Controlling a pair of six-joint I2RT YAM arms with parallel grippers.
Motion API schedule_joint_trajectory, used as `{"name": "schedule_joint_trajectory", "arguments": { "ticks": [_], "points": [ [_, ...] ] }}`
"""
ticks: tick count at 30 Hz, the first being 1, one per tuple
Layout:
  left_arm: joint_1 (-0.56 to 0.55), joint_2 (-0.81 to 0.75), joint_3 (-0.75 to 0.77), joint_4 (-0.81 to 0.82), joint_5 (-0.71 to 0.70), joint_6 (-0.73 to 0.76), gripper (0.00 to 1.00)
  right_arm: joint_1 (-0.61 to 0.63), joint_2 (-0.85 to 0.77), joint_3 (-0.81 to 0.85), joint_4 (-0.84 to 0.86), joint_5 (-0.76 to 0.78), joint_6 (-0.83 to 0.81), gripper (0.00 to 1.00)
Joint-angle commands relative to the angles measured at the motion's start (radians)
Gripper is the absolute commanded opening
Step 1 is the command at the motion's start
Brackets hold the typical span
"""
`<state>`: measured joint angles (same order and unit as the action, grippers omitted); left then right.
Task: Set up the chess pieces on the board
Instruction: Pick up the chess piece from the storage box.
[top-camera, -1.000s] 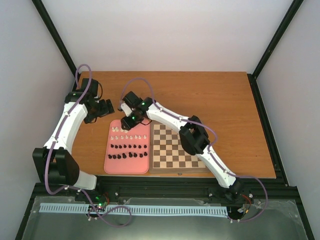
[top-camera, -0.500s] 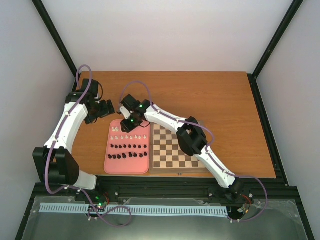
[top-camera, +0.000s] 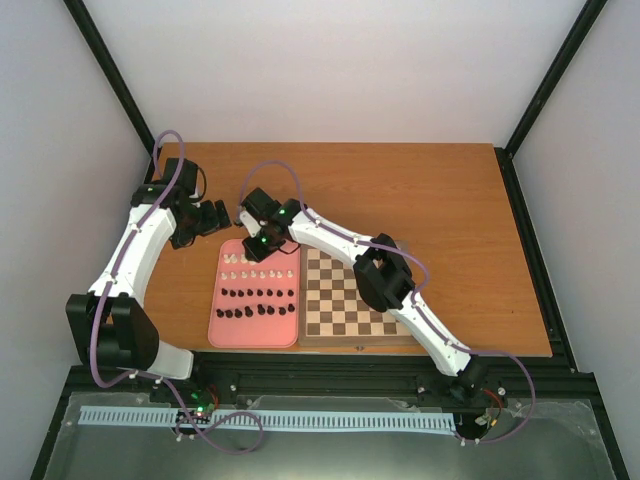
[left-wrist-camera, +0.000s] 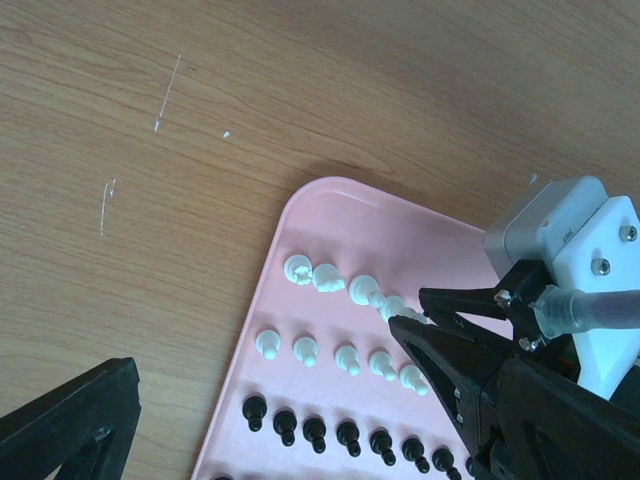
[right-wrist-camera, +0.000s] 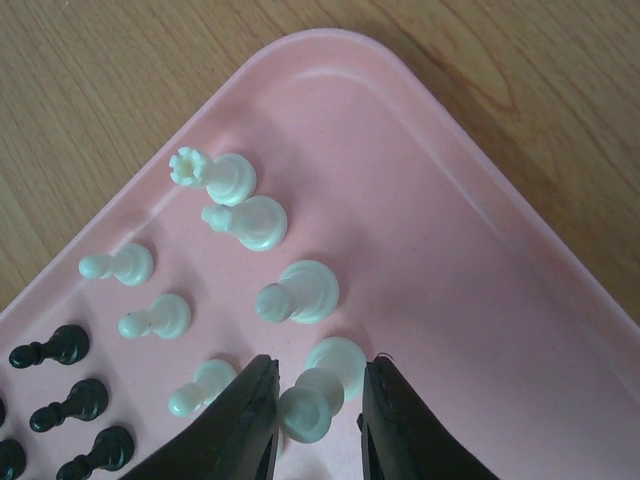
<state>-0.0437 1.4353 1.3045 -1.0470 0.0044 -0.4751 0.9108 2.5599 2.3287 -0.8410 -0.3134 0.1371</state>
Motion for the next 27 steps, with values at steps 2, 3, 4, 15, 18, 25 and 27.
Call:
{"name": "schedule_joint_trajectory", "arguments": {
  "ticks": [2, 3, 4, 15, 18, 25, 27],
  "points": [
    [0.005, 0.008, 0.005, 0.011, 0.014, -0.005, 1.00, 0.008, 0.023, 0.033, -0.007, 0.008, -0.006, 0.24],
    [0.005, 0.008, 0.005, 0.012, 0.013, -0.005, 1.00, 0.008, 0.022, 0.032, -0.009, 0.007, -0.008, 0.23],
    [0.005, 0.008, 0.004, 0.011, 0.013, -0.004, 1.00, 0.008, 0.021, 0.031, -0.011, 0.005, -0.010, 0.21],
    [0.005, 0.004, 0.003, 0.013, 0.019, -0.005, 1.00, 0.007, -0.053, 0.001, -0.026, 0.071, -0.048, 0.04],
    [0.004, 0.001, 0.005, 0.013, 0.019, -0.005, 1.00, 0.003, -0.092, 0.001, -0.035, 0.131, -0.053, 0.03],
    [0.004, -0.006, -0.003, 0.011, 0.019, -0.006, 1.00, -0.025, -0.229, -0.026, -0.069, 0.280, -0.031, 0.03],
    [0.004, -0.009, -0.005, 0.014, 0.021, -0.005, 1.00, -0.039, -0.294, -0.099, -0.071, 0.310, -0.015, 0.03]
  ]
}}
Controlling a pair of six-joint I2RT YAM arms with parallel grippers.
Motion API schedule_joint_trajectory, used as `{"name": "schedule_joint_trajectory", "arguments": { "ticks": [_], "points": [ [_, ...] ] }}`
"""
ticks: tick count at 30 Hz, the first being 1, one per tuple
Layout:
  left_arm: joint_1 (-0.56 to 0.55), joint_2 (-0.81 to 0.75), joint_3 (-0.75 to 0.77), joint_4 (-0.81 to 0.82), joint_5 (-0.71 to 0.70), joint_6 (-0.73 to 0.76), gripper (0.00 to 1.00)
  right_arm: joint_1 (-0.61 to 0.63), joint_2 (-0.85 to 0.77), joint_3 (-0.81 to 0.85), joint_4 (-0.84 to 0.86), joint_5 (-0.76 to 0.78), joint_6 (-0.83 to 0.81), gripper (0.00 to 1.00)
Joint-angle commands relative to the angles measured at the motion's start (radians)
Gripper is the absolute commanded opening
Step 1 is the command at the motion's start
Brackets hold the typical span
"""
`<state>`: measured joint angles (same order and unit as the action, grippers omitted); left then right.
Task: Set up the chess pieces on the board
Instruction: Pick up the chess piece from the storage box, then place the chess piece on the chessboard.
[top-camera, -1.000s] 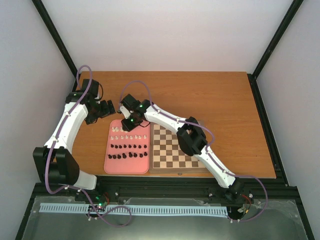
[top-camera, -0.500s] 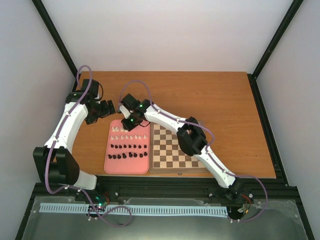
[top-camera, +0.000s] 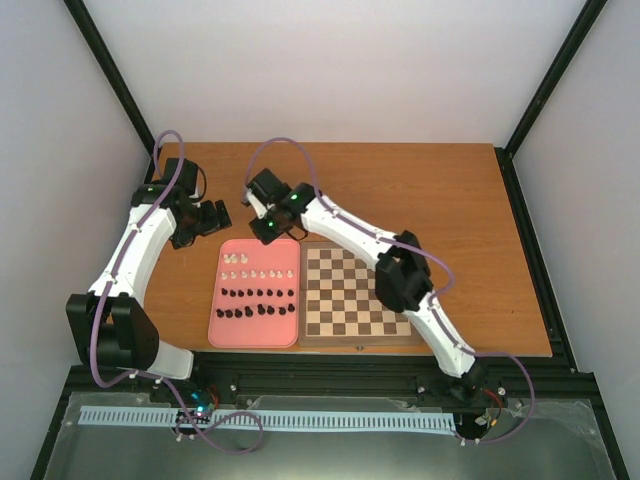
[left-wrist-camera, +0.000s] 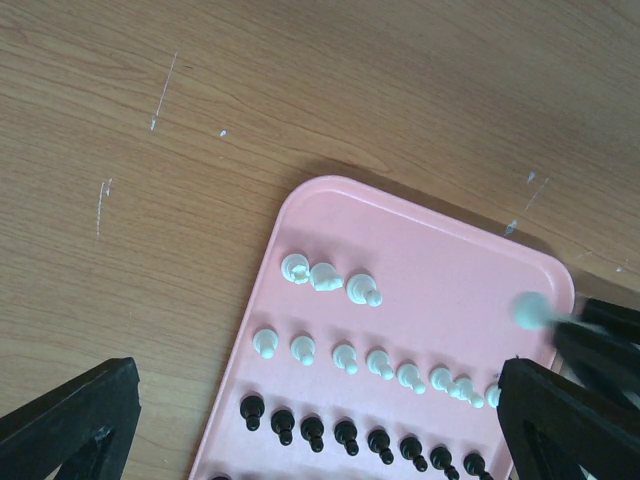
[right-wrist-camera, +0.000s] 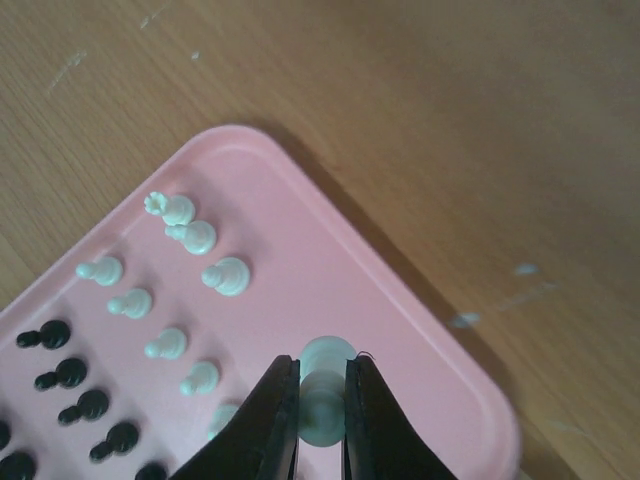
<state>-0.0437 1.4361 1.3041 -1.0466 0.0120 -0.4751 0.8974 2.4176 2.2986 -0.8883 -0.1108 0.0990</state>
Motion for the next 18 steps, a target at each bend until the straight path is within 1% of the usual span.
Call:
{"name": "schedule_joint_trajectory", "arguments": {
  "ticks": [1, 5, 9, 12, 18],
  "points": [
    [0.004, -0.010, -0.005, 0.016, 0.015, -0.006, 1.00, -0.034, -0.201, -0.137, -0.015, 0.120, 0.029, 0.03],
    [0.004, -0.004, -0.005, 0.019, 0.029, -0.008, 1.00, -0.088, -0.352, -0.395, 0.033, 0.146, 0.055, 0.03],
    [0.004, -0.001, -0.008, 0.026, 0.040, -0.010, 1.00, -0.167, -0.465, -0.614, 0.083, 0.117, 0.080, 0.03],
    [0.004, 0.001, -0.012, 0.031, 0.045, -0.010, 1.00, -0.213, -0.508, -0.705, 0.098, 0.120, 0.066, 0.03],
    [0.004, 0.008, -0.014, 0.035, 0.056, -0.010, 1.00, -0.250, -0.510, -0.759, 0.090, 0.128, 0.037, 0.03]
  ]
}}
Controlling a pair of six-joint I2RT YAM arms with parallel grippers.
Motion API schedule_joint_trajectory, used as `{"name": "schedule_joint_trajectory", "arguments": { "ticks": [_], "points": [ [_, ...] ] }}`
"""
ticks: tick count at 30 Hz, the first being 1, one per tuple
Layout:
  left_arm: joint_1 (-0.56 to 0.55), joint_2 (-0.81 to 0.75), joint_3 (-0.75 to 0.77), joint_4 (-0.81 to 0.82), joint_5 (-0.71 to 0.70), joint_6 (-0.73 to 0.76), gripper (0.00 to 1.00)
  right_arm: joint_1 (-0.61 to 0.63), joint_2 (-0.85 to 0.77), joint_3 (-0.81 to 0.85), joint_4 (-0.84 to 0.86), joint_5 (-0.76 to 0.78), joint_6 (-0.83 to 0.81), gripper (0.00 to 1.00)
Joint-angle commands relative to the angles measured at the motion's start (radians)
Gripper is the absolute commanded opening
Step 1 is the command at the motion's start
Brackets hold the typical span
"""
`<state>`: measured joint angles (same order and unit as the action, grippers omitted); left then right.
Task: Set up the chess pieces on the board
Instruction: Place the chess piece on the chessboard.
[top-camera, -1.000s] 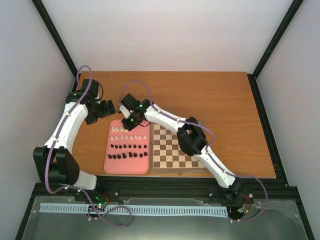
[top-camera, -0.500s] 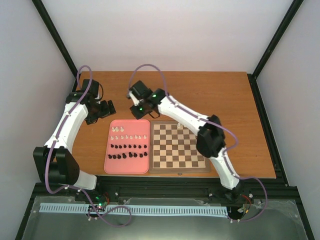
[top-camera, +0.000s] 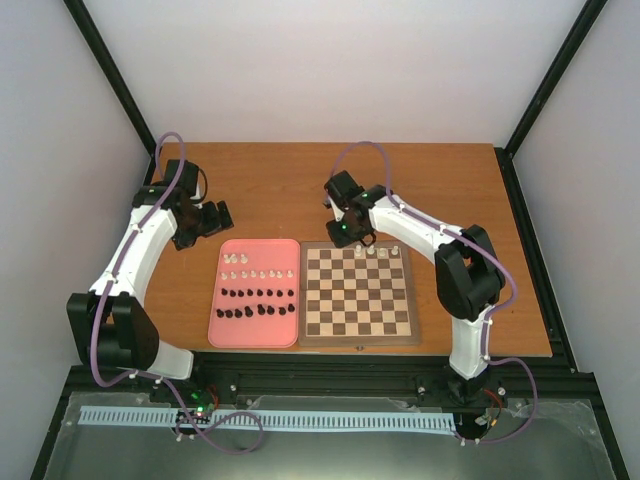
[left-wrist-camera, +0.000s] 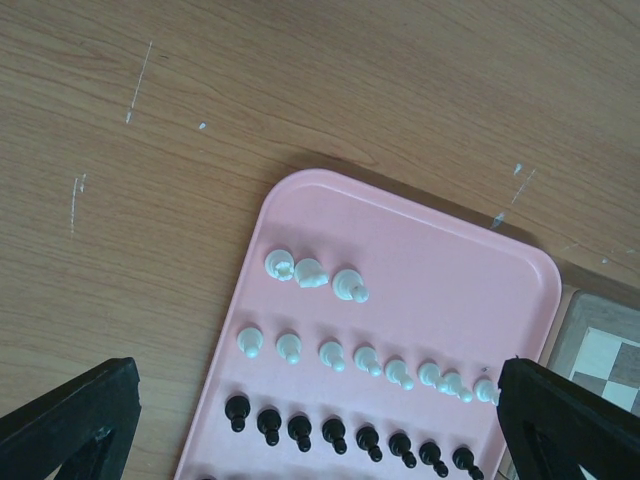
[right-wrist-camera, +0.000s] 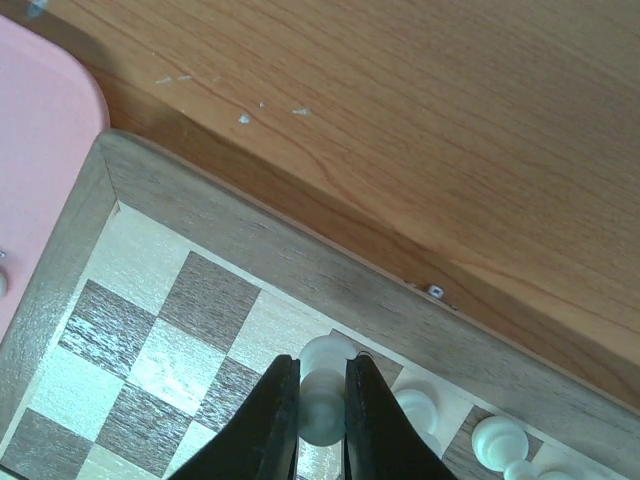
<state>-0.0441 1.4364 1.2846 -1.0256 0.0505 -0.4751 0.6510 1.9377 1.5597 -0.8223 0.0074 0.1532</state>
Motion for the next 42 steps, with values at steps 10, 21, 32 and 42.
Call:
{"name": "schedule_joint_trajectory", "arguments": {
  "ticks": [10, 21, 32, 42],
  "points": [
    [0.004, 0.010, 0.001, 0.012, 0.014, -0.007, 1.00, -0.010, -0.048, -0.082, 0.030, 0.017, -0.015, 0.03],
    [0.004, 0.021, 0.003, 0.015, 0.023, -0.007, 1.00, -0.011, -0.060, -0.115, 0.044, 0.031, -0.015, 0.04],
    [0.005, 0.022, 0.006, 0.018, 0.023, -0.004, 1.00, -0.011, -0.038, -0.108, 0.052, 0.033, -0.015, 0.05],
    [0.005, 0.022, 0.004, 0.018, 0.023, -0.001, 1.00, -0.010, -0.014, -0.099, 0.050, 0.020, -0.011, 0.10]
  ]
}}
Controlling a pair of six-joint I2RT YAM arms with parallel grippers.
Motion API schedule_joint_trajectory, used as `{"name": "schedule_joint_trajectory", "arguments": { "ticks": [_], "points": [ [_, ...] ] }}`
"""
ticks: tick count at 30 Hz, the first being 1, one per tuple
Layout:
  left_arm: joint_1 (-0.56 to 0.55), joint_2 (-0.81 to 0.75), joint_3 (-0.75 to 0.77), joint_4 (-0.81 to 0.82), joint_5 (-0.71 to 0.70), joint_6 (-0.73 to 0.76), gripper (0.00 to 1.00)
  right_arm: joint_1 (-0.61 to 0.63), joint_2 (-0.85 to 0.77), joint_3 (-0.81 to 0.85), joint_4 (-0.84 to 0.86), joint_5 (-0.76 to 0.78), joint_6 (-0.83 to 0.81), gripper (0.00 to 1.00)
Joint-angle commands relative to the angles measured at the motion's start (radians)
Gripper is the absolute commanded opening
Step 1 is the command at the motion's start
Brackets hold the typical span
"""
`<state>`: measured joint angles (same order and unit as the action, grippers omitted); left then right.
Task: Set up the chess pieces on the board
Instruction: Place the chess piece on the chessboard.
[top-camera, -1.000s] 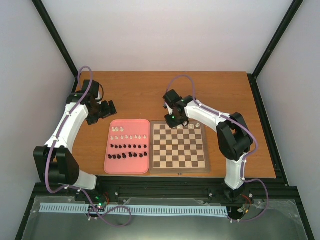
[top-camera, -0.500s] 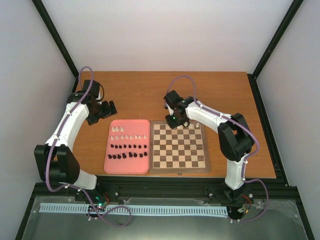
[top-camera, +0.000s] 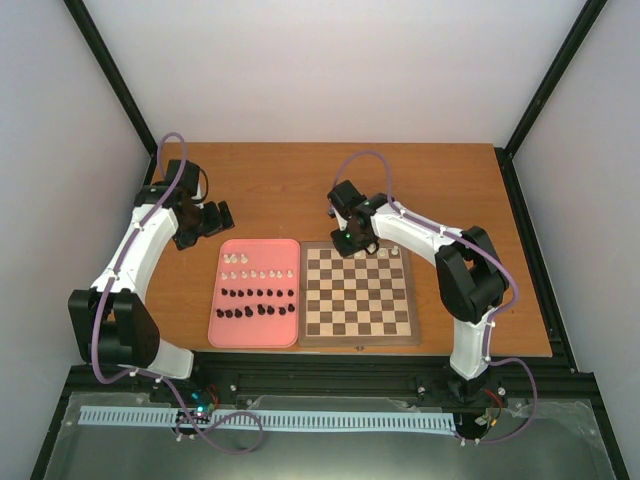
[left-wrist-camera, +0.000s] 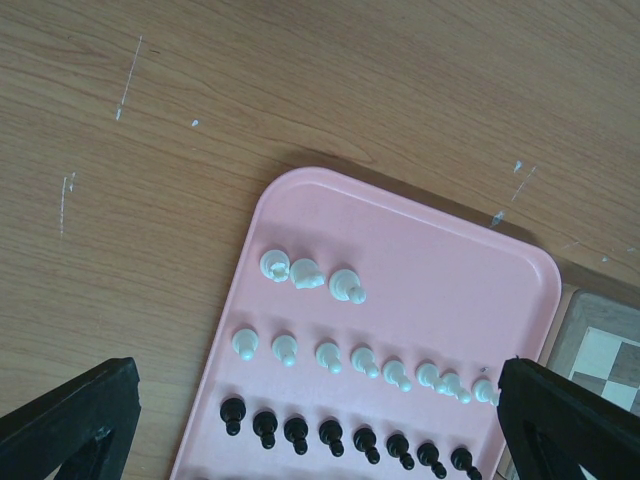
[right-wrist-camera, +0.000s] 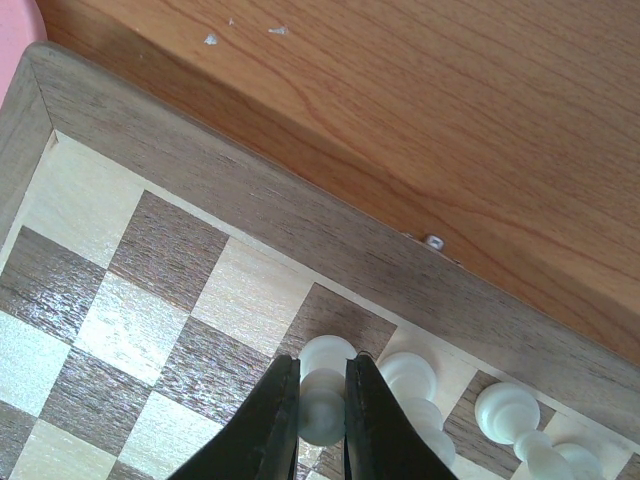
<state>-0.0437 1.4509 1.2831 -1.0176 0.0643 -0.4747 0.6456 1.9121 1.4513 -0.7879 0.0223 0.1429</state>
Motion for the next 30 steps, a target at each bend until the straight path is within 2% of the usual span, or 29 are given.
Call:
{"name": "schedule_joint_trajectory", "arguments": {
  "ticks": [1, 14, 30],
  "points": [
    [0.005, 0.008, 0.005, 0.011, 0.009, -0.001, 1.00, -0.004, 0.012, 0.009, 0.017, 0.005, 0.000, 0.11],
    [0.004, 0.003, 0.003, 0.010, 0.006, 0.001, 1.00, -0.005, 0.026, 0.018, 0.019, -0.002, 0.002, 0.23],
    [0.004, -0.003, 0.001, 0.011, 0.006, -0.002, 1.00, -0.005, 0.010, 0.022, 0.003, 0.050, -0.012, 0.25]
  ]
}}
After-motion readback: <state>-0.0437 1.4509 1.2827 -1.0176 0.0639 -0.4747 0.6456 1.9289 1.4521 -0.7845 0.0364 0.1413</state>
